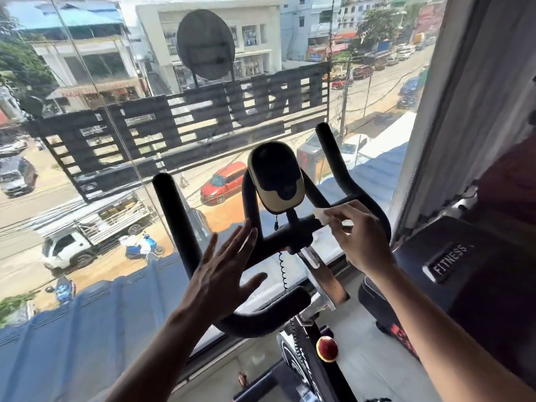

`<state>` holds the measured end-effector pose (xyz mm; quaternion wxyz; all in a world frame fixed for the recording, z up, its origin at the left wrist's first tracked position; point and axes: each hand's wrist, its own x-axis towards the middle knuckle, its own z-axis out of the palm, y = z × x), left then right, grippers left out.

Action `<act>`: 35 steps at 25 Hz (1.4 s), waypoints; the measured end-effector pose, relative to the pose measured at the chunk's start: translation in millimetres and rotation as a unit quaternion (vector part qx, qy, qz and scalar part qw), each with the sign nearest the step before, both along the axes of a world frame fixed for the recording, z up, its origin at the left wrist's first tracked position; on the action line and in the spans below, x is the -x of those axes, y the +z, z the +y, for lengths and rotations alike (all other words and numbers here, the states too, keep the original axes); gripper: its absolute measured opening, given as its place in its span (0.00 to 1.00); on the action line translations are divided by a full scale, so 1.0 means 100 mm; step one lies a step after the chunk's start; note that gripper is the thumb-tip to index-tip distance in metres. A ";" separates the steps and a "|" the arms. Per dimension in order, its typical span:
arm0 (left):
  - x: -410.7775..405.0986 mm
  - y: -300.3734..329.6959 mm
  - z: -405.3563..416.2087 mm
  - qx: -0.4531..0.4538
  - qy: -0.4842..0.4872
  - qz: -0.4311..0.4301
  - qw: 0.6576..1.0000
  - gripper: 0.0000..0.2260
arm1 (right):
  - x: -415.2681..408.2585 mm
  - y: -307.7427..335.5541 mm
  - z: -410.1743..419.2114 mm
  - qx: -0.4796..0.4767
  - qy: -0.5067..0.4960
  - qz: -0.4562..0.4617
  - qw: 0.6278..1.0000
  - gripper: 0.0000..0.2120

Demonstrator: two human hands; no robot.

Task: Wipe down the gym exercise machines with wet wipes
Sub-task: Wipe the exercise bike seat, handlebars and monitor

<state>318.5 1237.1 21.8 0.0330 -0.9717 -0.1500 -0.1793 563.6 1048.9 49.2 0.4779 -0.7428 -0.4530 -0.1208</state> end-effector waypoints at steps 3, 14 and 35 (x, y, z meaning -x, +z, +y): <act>0.01 0.21 0.39 -0.042 0.017 -0.018 0.999 0.37 | 0.11 0.16 0.08 -0.014 -0.026 -0.001 1.000 0.06; -0.06 0.29 0.74 -0.142 -0.005 -0.038 0.989 0.31 | 0.40 -0.05 0.66 -0.059 -0.156 0.052 0.985 0.05; -0.14 0.23 0.78 -0.129 -0.131 -0.034 0.982 0.31 | 1.29 -0.19 0.76 0.082 -0.104 -0.074 0.988 0.09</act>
